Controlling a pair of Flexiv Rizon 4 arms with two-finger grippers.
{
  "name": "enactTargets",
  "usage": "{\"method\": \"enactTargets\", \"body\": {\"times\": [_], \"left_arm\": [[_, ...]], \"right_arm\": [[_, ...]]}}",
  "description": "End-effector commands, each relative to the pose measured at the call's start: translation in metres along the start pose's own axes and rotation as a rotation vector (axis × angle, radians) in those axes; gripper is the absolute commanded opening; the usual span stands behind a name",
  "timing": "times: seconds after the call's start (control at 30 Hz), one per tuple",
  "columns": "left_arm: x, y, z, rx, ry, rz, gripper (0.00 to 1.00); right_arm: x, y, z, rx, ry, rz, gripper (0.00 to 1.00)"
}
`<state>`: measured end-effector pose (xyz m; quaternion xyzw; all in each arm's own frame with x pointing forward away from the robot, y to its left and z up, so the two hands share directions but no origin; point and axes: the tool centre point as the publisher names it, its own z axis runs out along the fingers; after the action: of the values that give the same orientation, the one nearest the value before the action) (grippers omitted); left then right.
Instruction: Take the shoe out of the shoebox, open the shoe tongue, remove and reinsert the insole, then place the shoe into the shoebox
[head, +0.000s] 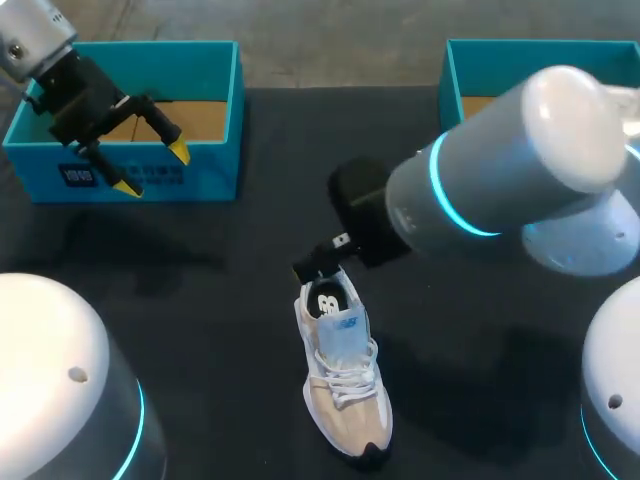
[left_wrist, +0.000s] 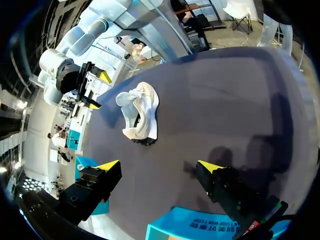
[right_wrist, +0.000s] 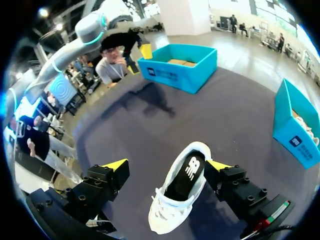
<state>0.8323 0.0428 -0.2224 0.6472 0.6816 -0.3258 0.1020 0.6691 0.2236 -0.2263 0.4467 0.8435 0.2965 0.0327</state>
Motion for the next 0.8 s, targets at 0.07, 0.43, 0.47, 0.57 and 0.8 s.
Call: {"method": "enactTargets", "body": {"times": [0.07,0.43,0.47,0.57,0.8], "left_arm": [[0.000,-0.001,0.000,-0.001,0.002,0.000,1.00],[0.000,-0.001,0.000,-0.001,0.002,0.000,1.00],[0.000,-0.001,0.000,-0.001,0.002,0.000,1.00],[0.000,-0.001,0.000,-0.001,0.002,0.000,1.00],[0.000,-0.001,0.000,-0.001,0.002,0.000,1.00]], "right_arm": [[0.009,0.002,0.019,0.010,-0.322,0.013,1.00],[0.009,0.003,0.019,0.002,-0.333,0.003,1.00],[0.011,0.003,0.019,0.011,-0.346,-0.006,1.00],[0.013,0.000,0.025,0.020,-0.357,-0.013,1.00],[0.010,-0.013,0.030,0.031,-0.366,-0.014,0.97]]}}
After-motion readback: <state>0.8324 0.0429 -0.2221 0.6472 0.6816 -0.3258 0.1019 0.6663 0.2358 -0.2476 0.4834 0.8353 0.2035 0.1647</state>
